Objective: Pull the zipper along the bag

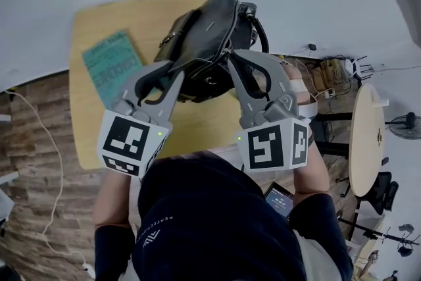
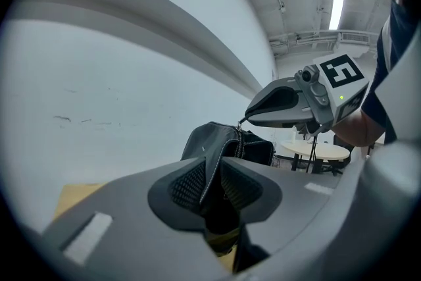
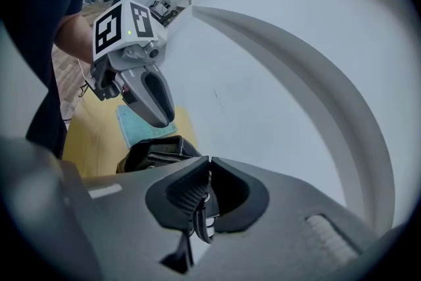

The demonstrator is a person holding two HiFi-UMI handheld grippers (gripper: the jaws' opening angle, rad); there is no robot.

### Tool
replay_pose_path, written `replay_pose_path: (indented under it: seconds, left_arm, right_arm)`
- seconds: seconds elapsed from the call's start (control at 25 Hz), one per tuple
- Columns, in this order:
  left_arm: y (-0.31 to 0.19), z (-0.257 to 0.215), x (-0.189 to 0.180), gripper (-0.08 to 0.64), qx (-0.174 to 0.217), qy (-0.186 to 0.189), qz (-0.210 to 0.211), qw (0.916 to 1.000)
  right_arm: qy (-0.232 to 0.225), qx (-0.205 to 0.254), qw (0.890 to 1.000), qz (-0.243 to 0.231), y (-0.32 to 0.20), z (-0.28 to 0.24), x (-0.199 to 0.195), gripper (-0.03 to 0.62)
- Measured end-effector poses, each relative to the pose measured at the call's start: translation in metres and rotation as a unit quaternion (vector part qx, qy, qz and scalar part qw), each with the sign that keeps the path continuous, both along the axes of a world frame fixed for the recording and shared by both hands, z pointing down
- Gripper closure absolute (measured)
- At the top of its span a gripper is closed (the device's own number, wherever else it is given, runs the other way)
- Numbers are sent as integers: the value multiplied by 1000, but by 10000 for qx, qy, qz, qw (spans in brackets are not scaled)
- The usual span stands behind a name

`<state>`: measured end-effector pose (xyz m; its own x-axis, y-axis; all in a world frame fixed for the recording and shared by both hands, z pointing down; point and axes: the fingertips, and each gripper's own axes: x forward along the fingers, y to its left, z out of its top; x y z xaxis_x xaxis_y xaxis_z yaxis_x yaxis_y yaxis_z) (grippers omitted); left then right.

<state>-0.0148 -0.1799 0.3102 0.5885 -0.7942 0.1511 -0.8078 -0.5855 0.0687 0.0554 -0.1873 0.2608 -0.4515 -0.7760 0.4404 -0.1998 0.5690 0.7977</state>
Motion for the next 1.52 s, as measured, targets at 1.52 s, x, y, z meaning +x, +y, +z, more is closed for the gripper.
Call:
replay_pose_path:
  seconds: [1.52]
  left_arm:
    - [-26,-35,36,419,-319,288,411,9982]
  right_arm:
    - [-645,-1931,9726,-1126,-49,9,2,572]
